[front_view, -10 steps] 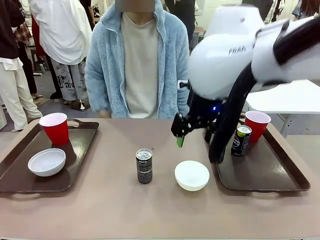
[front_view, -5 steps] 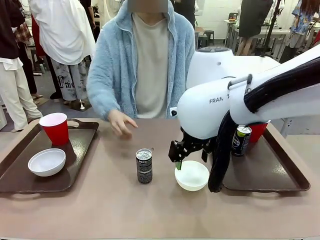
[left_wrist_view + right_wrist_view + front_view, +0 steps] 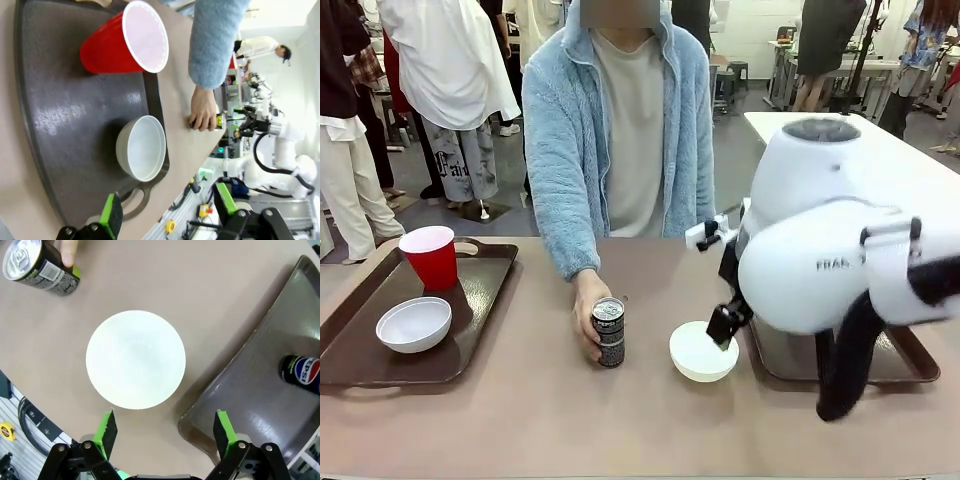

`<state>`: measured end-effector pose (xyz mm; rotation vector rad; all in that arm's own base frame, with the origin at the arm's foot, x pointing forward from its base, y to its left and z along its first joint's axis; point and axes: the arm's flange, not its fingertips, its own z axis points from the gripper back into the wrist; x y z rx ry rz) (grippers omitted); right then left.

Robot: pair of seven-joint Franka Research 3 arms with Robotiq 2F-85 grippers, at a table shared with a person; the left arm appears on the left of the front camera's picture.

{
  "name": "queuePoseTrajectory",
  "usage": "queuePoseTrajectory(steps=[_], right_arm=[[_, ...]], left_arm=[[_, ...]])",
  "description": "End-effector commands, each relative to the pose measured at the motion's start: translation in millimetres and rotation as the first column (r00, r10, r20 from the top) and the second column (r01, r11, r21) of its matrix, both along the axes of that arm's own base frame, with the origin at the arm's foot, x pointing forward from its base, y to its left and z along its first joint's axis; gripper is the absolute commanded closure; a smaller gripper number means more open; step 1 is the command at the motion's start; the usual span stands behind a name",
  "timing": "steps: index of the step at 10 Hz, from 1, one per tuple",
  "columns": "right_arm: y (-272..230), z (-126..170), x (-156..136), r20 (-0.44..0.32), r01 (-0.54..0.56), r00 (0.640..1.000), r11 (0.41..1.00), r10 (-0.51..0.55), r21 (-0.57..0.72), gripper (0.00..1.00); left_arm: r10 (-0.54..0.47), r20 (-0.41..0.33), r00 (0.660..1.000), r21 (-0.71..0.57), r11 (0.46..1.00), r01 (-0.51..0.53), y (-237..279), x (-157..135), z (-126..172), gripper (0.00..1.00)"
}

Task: Prepare tableware on both trays.
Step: Pick up a Picnic Bowl from the table and place it on a Handle tray.

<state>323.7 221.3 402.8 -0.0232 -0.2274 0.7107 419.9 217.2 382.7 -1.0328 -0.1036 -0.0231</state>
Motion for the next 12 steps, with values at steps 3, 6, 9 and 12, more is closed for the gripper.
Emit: queuePoseTrajectory(steps=[3, 6, 9, 12], right_arm=[[-27.8, -28.5, -36.1, -0.029, -0.051, 0.998, 0.998, 0.052, 0.035, 0.00], [-0.3, -1.5, 0.6, -0.017, -0.034, 0.999, 0.999, 0.035, 0.009, 0.00], [-0.3, -1.5, 0.6, -0.017, -0.034, 0.999, 0.999, 0.035, 0.009, 0.00], [19.0, -12.0, 20.9, -0.085, -0.039, 0.995, 0.997, 0.045, 0.063, 0.00]], left_arm=[[-0.003, 0.006, 1.000, 0.011, 1.000, 0.003, 0.3, -3.6, 1.4, 0.03], [-0.003, 0.006, 1.000, 0.011, 1.000, 0.003, 0.3, -3.6, 1.4, 0.03], [-0.003, 0.006, 1.000, 0.011, 1.000, 0.003, 0.3, -3.6, 1.4, 0.03], [-0.003, 0.006, 1.000, 0.011, 1.000, 0.003, 0.3, -3.6, 1.4, 0.03]])
